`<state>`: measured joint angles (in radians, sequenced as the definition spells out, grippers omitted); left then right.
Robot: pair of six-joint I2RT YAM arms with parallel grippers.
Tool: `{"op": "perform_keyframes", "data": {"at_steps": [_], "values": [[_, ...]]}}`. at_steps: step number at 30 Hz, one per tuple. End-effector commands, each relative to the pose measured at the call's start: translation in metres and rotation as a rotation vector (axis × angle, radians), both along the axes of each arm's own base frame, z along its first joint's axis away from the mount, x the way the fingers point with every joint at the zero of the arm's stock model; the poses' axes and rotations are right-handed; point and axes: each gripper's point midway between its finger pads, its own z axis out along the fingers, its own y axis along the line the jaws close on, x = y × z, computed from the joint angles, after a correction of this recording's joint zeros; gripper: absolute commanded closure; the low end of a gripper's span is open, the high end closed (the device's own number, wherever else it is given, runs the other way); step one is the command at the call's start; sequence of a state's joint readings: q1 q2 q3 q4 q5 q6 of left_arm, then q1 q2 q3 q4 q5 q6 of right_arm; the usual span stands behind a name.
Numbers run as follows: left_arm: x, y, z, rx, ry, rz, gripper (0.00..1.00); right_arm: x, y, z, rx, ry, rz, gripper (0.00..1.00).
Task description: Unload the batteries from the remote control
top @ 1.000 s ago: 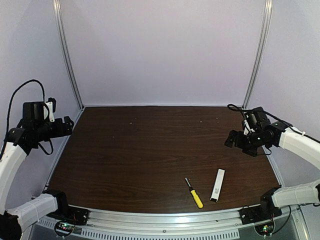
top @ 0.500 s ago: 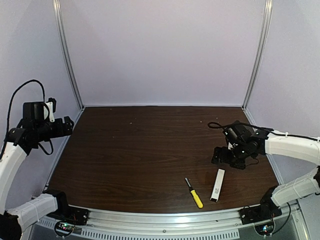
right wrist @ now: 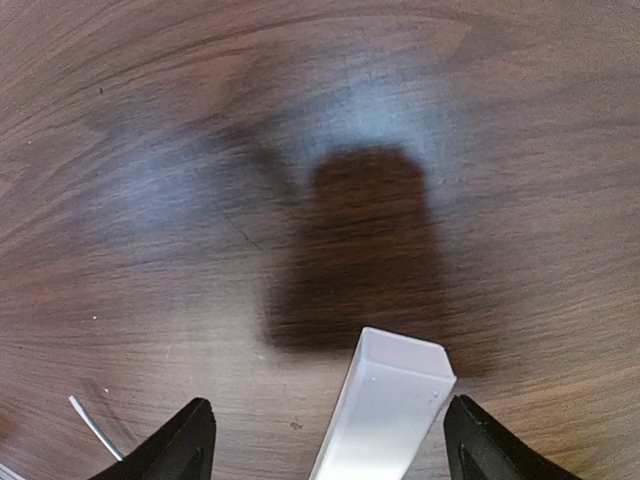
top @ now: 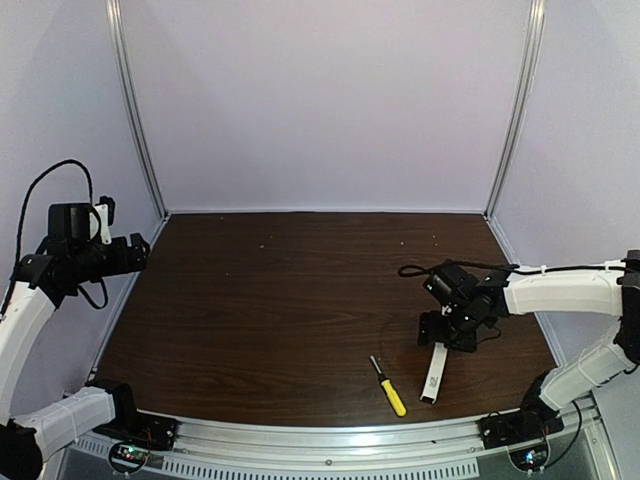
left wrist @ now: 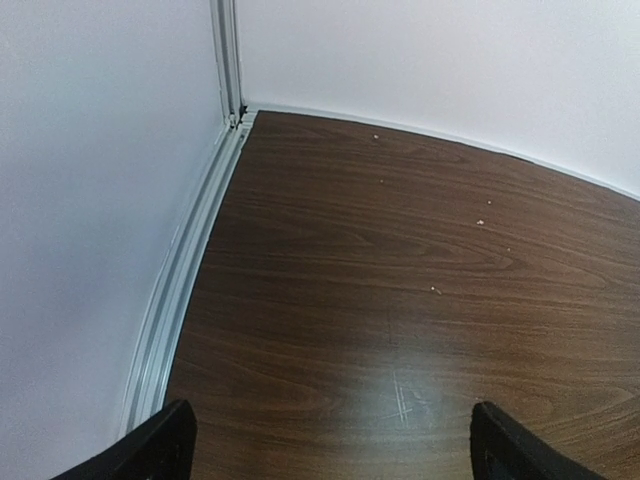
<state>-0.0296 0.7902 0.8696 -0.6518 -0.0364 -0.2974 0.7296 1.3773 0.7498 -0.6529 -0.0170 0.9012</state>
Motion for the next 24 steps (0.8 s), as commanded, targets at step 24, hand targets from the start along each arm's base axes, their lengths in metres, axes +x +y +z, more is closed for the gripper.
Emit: {"op": "perform_keyframes", "data": {"at_steps": [24], "values": [[0.004, -0.001, 0.0, 0.0, -0.019, -0.012, 0.03, -0.009, -0.008, -0.029, -0.099, 0.05, 0.045, 0.62]]}}
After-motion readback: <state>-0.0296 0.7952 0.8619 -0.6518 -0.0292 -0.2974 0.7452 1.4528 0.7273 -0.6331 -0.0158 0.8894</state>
